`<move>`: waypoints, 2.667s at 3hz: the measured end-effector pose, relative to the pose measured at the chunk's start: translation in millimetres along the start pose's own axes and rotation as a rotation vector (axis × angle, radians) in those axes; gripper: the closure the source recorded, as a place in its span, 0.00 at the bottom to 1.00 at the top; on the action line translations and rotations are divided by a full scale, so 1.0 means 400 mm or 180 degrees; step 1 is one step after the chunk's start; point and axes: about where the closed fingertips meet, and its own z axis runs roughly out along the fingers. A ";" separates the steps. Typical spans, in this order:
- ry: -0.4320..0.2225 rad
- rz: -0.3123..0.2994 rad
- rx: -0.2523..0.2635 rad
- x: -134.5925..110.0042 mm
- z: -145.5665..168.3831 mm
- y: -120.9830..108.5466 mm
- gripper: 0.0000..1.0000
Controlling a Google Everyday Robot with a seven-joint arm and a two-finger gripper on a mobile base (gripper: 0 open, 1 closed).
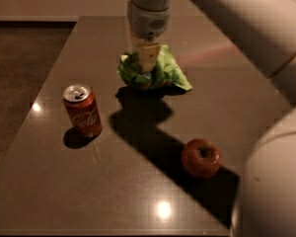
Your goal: Move green rice chip bag near apple
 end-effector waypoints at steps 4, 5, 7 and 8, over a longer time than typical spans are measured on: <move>-0.0018 -0.0713 -0.0359 0.157 -0.077 0.387 1.00; -0.0012 -0.0679 -0.0367 0.198 -0.073 0.394 1.00; -0.0167 -0.0455 -0.0447 0.204 -0.059 0.401 0.59; -0.0262 -0.0434 -0.0516 0.198 -0.062 0.410 0.35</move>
Offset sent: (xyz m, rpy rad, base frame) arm -0.1374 -0.1254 -0.0015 -0.0819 0.0941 0.2097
